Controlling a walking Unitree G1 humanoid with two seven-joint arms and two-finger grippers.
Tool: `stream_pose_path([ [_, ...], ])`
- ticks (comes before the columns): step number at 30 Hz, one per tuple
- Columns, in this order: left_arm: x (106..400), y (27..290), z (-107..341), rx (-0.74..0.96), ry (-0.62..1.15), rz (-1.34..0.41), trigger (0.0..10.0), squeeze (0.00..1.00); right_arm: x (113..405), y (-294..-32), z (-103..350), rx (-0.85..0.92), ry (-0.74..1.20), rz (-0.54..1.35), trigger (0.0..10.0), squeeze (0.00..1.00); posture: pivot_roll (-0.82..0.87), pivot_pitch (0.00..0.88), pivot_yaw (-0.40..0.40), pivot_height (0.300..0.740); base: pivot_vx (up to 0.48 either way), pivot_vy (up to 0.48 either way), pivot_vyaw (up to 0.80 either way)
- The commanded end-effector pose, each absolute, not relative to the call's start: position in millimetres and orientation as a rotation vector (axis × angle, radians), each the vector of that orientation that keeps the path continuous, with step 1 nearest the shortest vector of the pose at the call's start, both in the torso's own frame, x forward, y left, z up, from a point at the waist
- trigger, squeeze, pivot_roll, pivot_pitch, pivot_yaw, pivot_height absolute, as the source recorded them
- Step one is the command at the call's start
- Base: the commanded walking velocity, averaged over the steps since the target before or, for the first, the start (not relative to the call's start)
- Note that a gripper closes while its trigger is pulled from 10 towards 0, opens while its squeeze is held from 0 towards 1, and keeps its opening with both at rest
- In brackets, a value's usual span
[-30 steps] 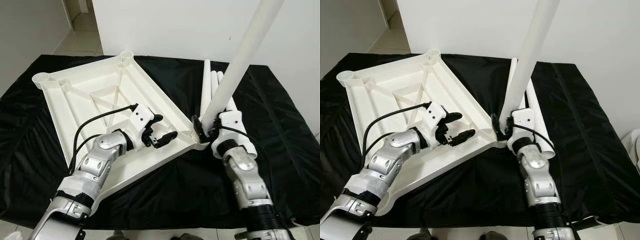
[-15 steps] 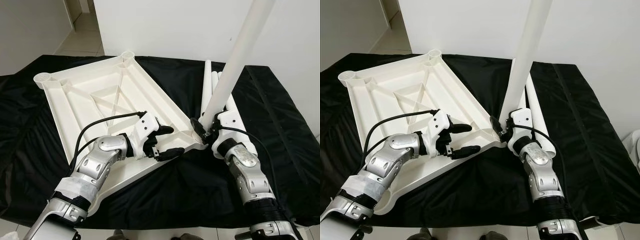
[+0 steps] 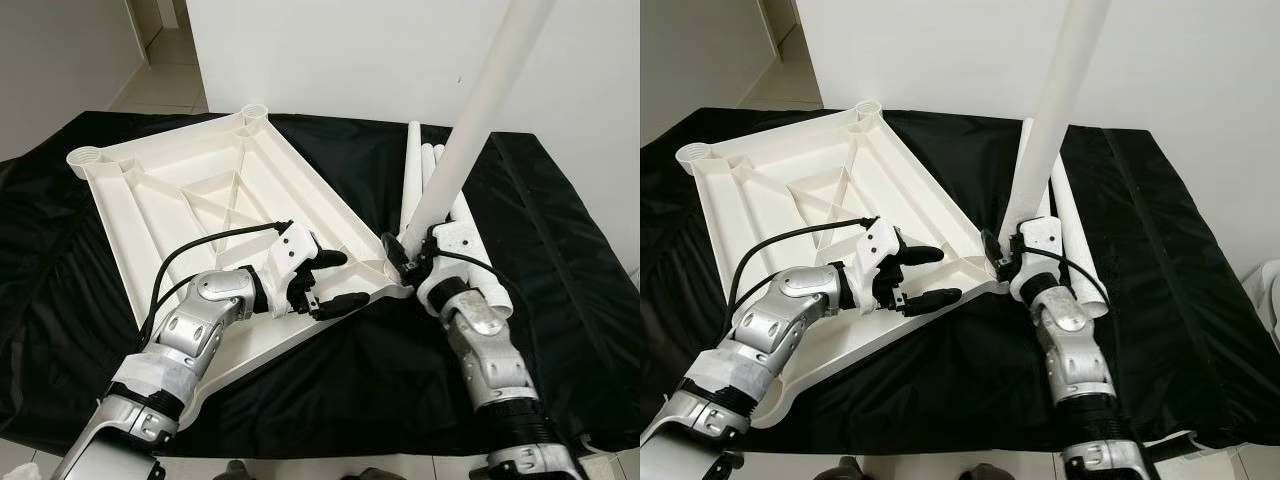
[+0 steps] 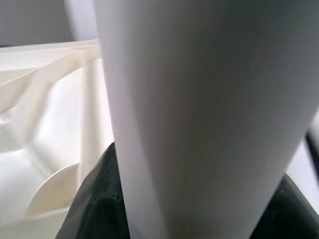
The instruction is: Building children table
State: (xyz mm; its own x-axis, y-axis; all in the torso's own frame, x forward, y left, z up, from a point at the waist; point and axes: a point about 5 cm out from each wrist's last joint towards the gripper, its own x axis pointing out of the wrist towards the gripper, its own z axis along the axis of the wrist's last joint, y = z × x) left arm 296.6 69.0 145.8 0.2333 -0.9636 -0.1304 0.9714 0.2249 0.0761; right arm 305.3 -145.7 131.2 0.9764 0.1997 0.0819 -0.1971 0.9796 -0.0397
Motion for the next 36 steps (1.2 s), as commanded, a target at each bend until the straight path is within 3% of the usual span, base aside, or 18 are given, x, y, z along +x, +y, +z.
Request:
stream_pose_path([
  [1, 299.4, 68.0, 146.5, 0.17, 0.061, -1.325, 10.0, 0.0, 302.0, -153.1, 117.5, -0.025, -0.01, 0.102, 10.0, 0.0, -0.02, 0.0, -0.012, 0.74, 0.0, 0.0, 0.0],
  [12, 302.6, 67.8, 147.6, 0.166, 0.054, -1.301, 10.0, 0.0, 294.3, -137.0, 116.3, 0.069, 0.016, -0.194, 10.0, 0.0, -0.03, 0.0, -0.021, 0.74, 0.0, 0.0, 0.0],
  [23, 305.5, 68.7, 147.9, 0.174, 0.051, -1.299, 10.0, 0.0, 293.1, -130.3, 120.1, 0.063, 0.012, -0.205, 10.0, 0.0, -0.03, 0.0, -0.022, 0.74, 0.0, 0.0, 0.0],
  [24, 306.1, 68.8, 148.2, 0.175, 0.05, -1.297, 10.0, 0.0, 293.1, -130.5, 120.8, 0.061, 0.007, -0.204, 10.0, 0.22, -0.03, 0.0, -0.02, 0.74, 0.0, 0.0, 0.0],
  [25, 306.1, 68.8, 148.2, 0.175, 0.05, -1.297, 10.0, 0.0, 293.1, -130.5, 120.8, 0.061, 0.007, -0.204, 10.0, 0.22, -0.03, 0.0, -0.02, 0.74, 0.0, 0.0, 0.0],
  [26, 306.6, 68.9, 148.6, 0.175, 0.049, -1.295, 10.0, 0.0, 293.2, -130.0, 122.3, 0.062, -0.004, -0.187, 10.0, 1.0, -0.03, 0.0, -0.021, 0.74, 0.0, 0.0, 0.0],
  [31, 307.7, 68.9, 149.1, 0.176, 0.048, -1.292, 10.0, 0.0, 294.0, -127.7, 126.2, 0.044, -0.033, -0.137, 10.0, 1.0, -0.04, 0.0, -0.017, 0.74, 0.0, 0.0, 0.0],
  [32, 308.6, 68.2, 149.5, 0.177, 0.046, -1.291, 10.0, 0.0, 294.6, -128.5, 127.6, 0.035, -0.043, -0.11, 10.0, 0.7, -0.04, 0.0, -0.014, 0.74, 0.0, 0.0, 0.0],
  [33, 308.6, 68.2, 149.5, 0.177, 0.046, -1.291, 10.0, 0.0, 294.6, -128.5, 127.6, 0.035, -0.043, -0.11, 10.0, 0.7, -0.04, 0.0, -0.014, 0.74, 0.0, 0.0, 0.0],
  [34, 311.4, 65.4, 151.9, 0.177, 0.038, -1.29, 10.0, 0.0, 295.3, -134.4, 129.9, 0.012, -0.056, -0.063, 10.0, 0.0, -0.05, 0.0, -0.011, 0.74, 0.0, 0.0, 0.0],
  [36, 312.3, 64.2, 153.0, 0.178, 0.034, -1.29, 10.0, 0.0, 295.4, -136.7, 130.9, 0.007, -0.061, -0.046, 10.0, 0.0, -0.05, 0.0, -0.011, 0.74, 0.0, 0.0, 0.0],
])
